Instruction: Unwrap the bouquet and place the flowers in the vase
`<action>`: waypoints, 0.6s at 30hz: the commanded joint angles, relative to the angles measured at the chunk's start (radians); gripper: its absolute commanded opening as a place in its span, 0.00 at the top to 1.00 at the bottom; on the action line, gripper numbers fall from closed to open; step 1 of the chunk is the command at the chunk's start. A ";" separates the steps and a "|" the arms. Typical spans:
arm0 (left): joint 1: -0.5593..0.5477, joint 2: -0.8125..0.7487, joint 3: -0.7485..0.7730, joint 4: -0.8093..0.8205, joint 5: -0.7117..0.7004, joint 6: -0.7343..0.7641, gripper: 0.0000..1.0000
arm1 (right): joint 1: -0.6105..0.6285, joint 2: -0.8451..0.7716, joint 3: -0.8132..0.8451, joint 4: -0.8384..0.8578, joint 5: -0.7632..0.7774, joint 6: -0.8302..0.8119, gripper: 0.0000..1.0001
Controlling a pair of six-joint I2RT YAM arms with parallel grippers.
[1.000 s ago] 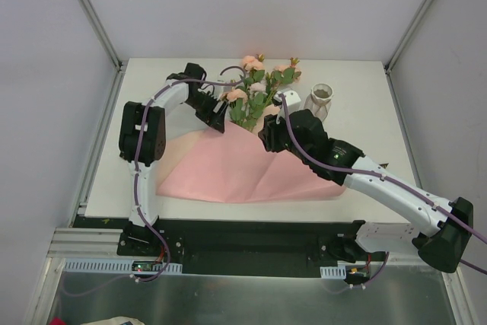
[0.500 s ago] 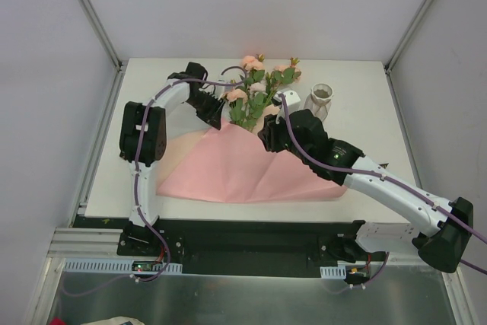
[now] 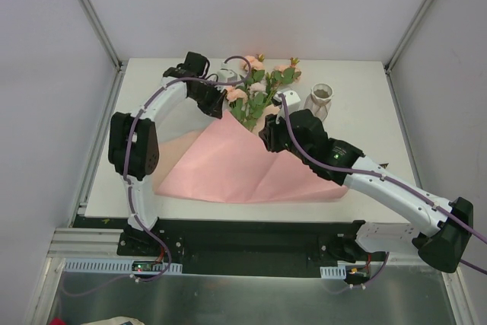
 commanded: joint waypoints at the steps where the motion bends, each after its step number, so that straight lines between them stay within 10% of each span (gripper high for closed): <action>1: -0.016 -0.077 -0.035 0.011 -0.052 -0.021 1.00 | 0.004 -0.032 0.031 0.001 0.014 -0.035 0.69; 18: -0.096 -0.723 -0.360 -0.243 0.368 -0.003 1.00 | -0.037 0.015 0.131 -0.028 0.073 -0.066 0.76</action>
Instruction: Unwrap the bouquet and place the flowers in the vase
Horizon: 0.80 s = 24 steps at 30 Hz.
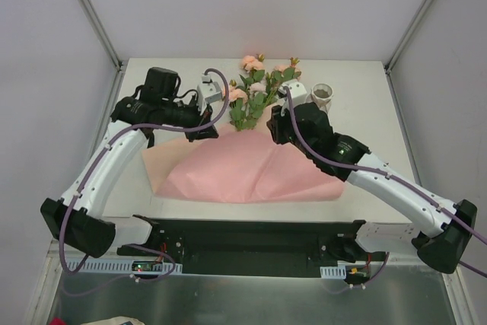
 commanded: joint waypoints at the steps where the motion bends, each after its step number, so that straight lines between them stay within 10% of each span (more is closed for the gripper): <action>1: -0.040 -0.064 -0.042 -0.214 0.209 0.034 1.00 | -0.019 0.041 0.087 0.014 -0.008 -0.007 0.76; 10: -0.166 -0.193 0.001 -0.705 0.417 0.359 0.92 | -0.025 0.150 0.179 0.007 -0.143 0.041 0.76; 18: -0.197 -0.337 0.088 -0.755 0.468 0.343 0.92 | 0.034 0.251 0.061 -0.006 -0.228 0.081 0.82; 20: -0.200 -0.380 0.082 -0.753 0.477 0.317 0.81 | 0.059 0.267 0.045 -0.010 -0.242 0.078 0.85; 21: -0.201 -0.395 0.068 -0.756 0.474 0.300 0.53 | 0.091 0.265 0.032 -0.012 -0.243 0.078 0.85; 24: -0.203 -0.451 0.033 -0.756 0.436 0.318 0.22 | 0.166 0.232 -0.002 -0.021 -0.248 0.078 0.86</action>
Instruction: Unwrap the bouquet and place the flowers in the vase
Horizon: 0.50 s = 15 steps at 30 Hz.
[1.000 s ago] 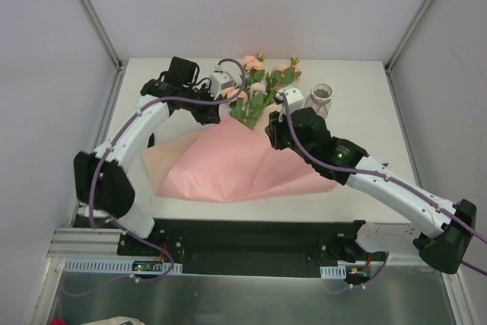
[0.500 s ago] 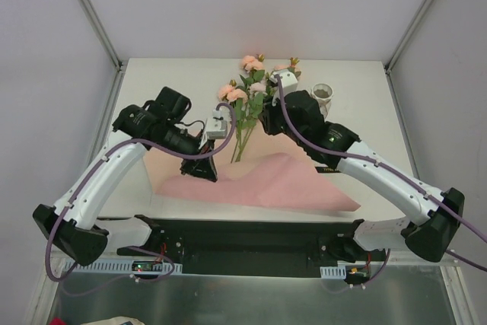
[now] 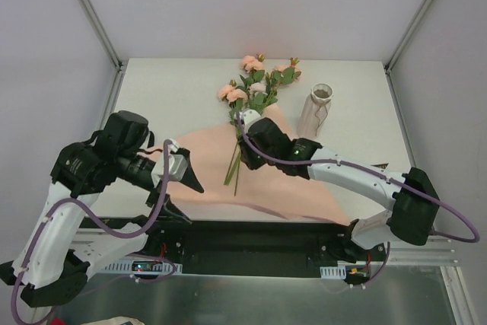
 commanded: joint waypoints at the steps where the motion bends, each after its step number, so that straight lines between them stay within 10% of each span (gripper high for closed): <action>1: -0.012 -0.062 -0.029 -0.166 0.013 0.024 0.09 | 0.105 -0.060 -0.029 -0.011 -0.037 0.014 0.87; 8: -0.012 -0.075 0.126 0.097 -0.247 -0.205 0.01 | 0.303 -0.160 -0.072 -0.141 0.037 0.020 0.86; 15: -0.013 0.008 0.221 0.205 -0.585 -0.286 0.01 | 0.329 -0.183 -0.112 -0.190 0.226 0.023 0.45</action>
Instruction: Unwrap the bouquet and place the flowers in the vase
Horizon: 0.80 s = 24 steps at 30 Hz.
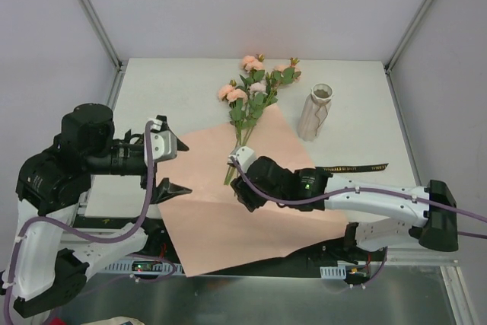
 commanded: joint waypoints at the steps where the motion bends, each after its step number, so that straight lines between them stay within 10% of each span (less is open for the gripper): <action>1: -0.007 0.076 0.023 0.076 -0.272 -0.086 0.01 | -0.014 0.005 0.017 -0.068 0.207 -0.004 0.43; 13: 0.047 0.300 -0.160 0.056 -0.545 -0.222 0.07 | -0.451 0.455 0.508 -0.080 0.189 0.067 0.66; 24: 0.326 0.432 -0.375 0.264 -0.534 -0.218 0.15 | -0.571 0.769 0.671 -0.014 0.206 0.076 0.68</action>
